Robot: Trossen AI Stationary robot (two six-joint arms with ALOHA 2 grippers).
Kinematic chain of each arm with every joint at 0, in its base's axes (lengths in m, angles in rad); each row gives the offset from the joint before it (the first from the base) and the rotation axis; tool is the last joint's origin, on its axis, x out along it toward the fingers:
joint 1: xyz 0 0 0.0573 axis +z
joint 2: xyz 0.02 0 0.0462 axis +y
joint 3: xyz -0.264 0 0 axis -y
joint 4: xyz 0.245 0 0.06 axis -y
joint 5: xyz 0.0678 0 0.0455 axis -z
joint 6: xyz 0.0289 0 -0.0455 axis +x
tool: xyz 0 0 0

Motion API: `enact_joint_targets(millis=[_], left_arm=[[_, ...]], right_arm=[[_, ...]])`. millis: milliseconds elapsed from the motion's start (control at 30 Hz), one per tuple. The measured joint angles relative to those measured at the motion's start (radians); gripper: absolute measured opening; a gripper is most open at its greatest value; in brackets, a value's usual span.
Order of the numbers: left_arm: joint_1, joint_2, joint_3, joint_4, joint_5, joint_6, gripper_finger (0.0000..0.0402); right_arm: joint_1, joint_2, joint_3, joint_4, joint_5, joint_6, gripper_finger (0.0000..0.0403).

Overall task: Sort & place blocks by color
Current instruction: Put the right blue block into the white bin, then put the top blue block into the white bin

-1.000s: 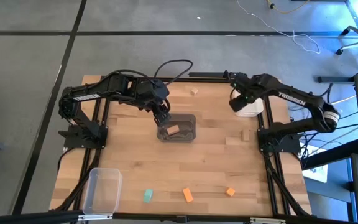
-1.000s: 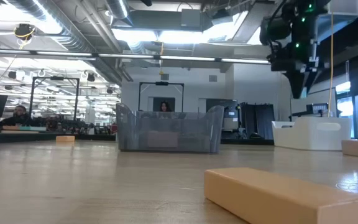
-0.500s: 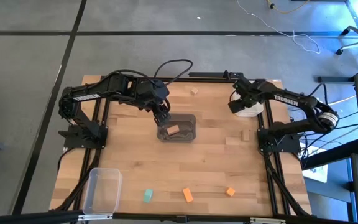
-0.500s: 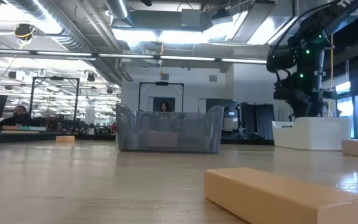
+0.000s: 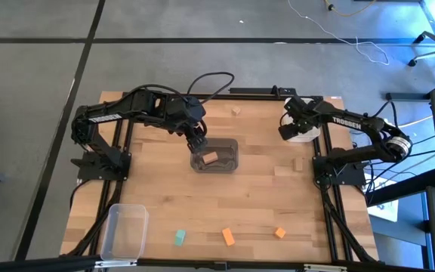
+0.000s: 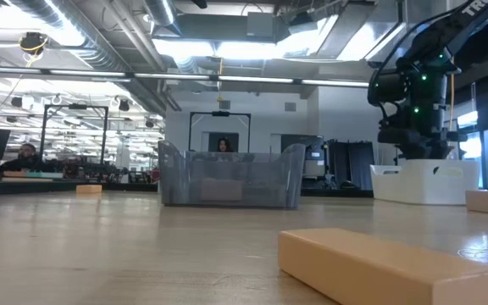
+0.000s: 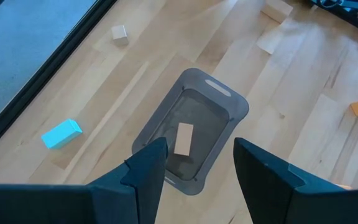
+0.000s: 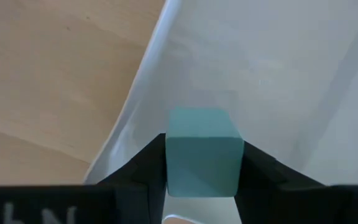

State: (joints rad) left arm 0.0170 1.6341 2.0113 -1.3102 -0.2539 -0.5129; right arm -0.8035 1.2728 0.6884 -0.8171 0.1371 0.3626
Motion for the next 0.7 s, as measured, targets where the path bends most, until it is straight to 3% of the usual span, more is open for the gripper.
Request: enact_joint_targets(millis=[133,233,367,500,700], left_arm=[[0.000,0.000,0.000,0.000,0.000,0.000,0.0180],[0.000,0.000,0.000,0.000,0.000,-0.001,0.0180],[0.000,0.000,0.000,-0.011,-0.016,-0.034,0.0180],[0.011,0.000,0.000,-0.100,-0.104,-0.143,0.0180],[0.067,0.000,0.000,-0.183,-0.136,-0.334,0.0180]], right_arm=[[0.000,0.000,0.000,0.007,0.000,0.001,0.0201],[0.000,0.000,0.000,0.006,0.000,0.000,0.0218],[0.000,0.000,0.006,0.001,-0.008,-0.002,0.0215],[0.000,0.000,0.056,0.003,-0.008,-0.005,0.0207],[0.001,0.000,0.228,-0.082,-0.037,-0.051,0.0205]])
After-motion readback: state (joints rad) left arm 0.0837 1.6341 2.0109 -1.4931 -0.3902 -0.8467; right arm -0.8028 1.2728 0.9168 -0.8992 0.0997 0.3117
